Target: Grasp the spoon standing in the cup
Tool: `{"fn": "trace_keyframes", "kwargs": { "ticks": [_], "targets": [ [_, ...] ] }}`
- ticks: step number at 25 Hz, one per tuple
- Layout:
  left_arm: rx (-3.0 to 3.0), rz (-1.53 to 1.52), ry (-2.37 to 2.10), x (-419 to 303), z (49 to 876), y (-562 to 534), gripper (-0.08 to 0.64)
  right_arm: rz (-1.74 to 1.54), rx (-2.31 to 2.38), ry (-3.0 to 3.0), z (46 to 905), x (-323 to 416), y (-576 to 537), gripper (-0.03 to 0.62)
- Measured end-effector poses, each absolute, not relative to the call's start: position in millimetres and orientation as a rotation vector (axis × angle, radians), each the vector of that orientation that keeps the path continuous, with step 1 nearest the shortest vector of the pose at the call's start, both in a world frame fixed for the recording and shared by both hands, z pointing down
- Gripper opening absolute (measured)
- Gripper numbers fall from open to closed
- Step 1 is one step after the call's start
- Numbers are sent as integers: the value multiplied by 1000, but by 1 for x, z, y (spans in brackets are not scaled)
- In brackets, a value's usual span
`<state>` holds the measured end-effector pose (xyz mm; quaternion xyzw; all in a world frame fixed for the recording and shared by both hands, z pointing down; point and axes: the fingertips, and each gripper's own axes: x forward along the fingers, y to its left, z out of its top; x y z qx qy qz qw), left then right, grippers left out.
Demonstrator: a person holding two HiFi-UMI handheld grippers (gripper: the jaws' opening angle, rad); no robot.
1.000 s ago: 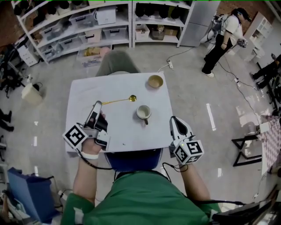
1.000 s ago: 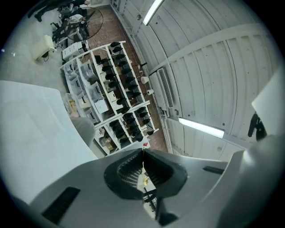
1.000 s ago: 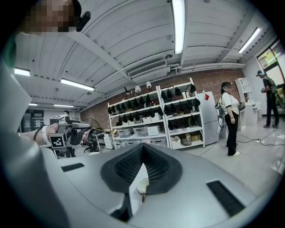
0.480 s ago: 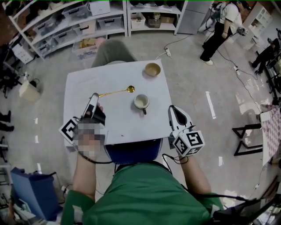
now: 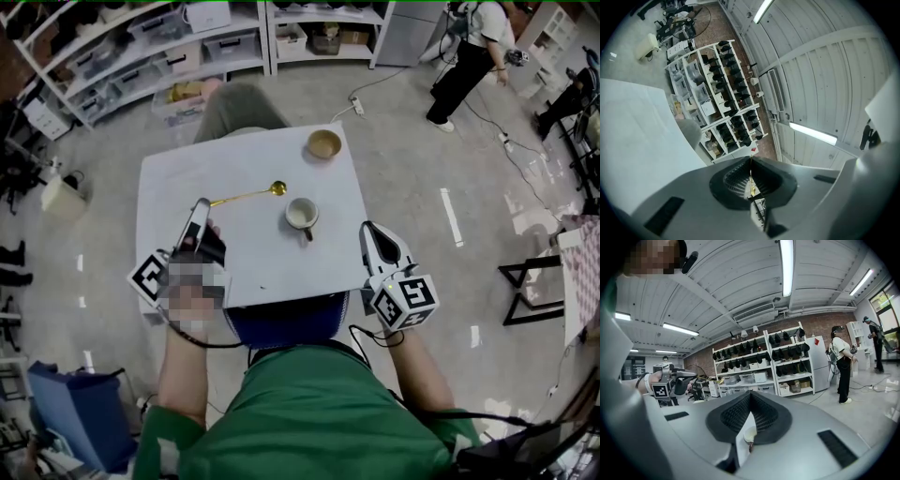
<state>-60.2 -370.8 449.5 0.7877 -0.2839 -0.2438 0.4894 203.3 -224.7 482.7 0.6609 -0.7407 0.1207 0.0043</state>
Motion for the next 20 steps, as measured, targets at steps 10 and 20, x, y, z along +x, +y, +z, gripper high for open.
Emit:
{"fn": "trace_keyframes", "kwargs": {
  "ticks": [10, 20],
  "targets": [
    [1943, -557, -692, -46, 454, -371, 23, 397, 2070, -2318, 489, 210, -221, 17],
    [1935, -531, -704, -34, 461, -371, 23, 406, 2055, -2336, 496, 219, -218, 18]
  ]
}}
